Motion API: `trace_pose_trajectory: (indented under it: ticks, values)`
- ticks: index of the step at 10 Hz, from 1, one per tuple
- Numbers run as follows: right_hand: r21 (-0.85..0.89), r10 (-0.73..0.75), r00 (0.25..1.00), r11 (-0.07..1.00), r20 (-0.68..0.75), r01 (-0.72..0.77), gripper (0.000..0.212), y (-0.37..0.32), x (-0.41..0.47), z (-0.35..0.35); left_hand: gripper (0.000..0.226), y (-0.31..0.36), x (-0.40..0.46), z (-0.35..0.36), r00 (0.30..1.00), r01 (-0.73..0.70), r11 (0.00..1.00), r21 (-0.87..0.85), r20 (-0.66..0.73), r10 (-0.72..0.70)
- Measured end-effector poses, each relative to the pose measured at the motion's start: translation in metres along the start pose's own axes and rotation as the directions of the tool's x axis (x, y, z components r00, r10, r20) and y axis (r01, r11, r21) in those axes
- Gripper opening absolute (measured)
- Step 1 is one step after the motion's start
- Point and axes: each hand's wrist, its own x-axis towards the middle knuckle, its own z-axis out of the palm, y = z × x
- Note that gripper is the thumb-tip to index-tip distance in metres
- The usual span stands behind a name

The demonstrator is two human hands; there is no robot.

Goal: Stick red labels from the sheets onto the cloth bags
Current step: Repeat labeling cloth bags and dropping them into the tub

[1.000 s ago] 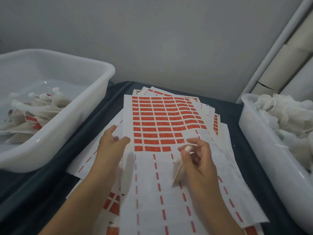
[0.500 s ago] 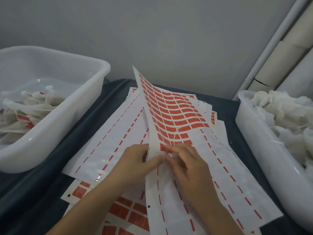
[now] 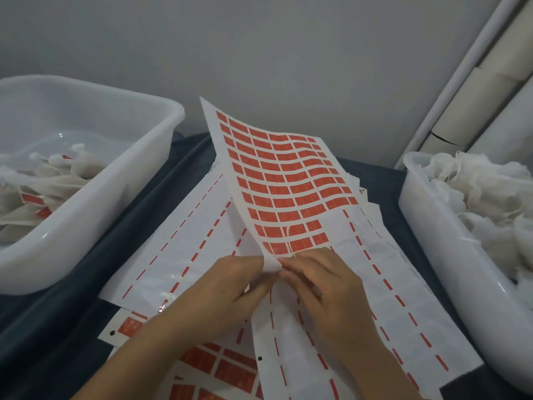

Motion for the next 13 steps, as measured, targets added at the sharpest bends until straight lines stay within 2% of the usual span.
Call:
trace_pose_trajectory:
  ticks: [2,4,5,6,7,8,9,10,11,12,13]
  values:
    - [0.01,0.005,1.0,1.0,0.02,-0.005,0.05,0.0,0.0,-0.003,0.006,0.002,0.001,-0.001,1.0,-0.028,1.0,0.0,0.007,0.028]
    - [0.236,0.222,0.975,0.946,0.025,-0.222,0.022,-0.006,0.003,-0.003,0.002,0.002,0.0,-0.002,0.999,0.046,0.999,-0.023,-0.023,-0.047]
    - [0.354,0.384,0.923,0.863,0.006,-0.361,0.006,-0.012,0.007,-0.001,0.009,-0.002,0.004,-0.005,0.991,0.11,0.992,-0.063,-0.071,-0.115]
    - [0.494,0.599,0.799,0.678,0.059,-0.545,0.015,-0.01,0.009,-0.001,0.027,-0.009,0.01,-0.008,0.939,0.275,0.951,-0.142,-0.17,-0.297]
    - [0.592,0.725,0.682,0.509,0.096,-0.625,0.024,-0.003,0.012,-0.007,0.018,-0.015,0.014,-0.018,0.833,0.425,0.841,-0.335,-0.218,-0.508]
    - [0.71,0.751,0.646,0.381,0.136,-0.592,0.027,-0.003,0.013,-0.013,0.026,-0.022,0.019,-0.03,0.707,0.563,0.719,-0.407,-0.212,-0.675]
    - [0.725,0.699,0.697,0.396,0.161,-0.564,0.025,-0.006,0.013,-0.013,0.076,-0.02,0.019,-0.025,0.696,0.574,0.818,-0.02,-0.514,-0.501]
    - [0.708,0.65,0.73,0.414,0.21,-0.572,0.025,-0.01,0.012,-0.01,0.06,-0.005,0.009,-0.01,0.862,0.151,0.982,0.112,-0.501,-0.075]
    - [0.764,0.651,0.714,0.315,0.258,-0.563,0.024,-0.01,0.012,-0.009,0.064,0.015,0.004,0.01,0.991,0.129,0.977,-0.17,-0.005,-0.132]
    - [0.811,0.636,0.688,0.163,0.349,-0.562,0.022,-0.011,0.013,-0.01,0.065,0.018,0.006,0.024,0.991,0.133,0.972,-0.193,0.051,-0.126]
    - [0.83,0.609,0.674,0.044,0.419,-0.555,0.02,-0.012,0.015,-0.011,0.053,0.013,0.009,0.02,0.978,0.156,0.926,-0.343,-0.077,-0.193]
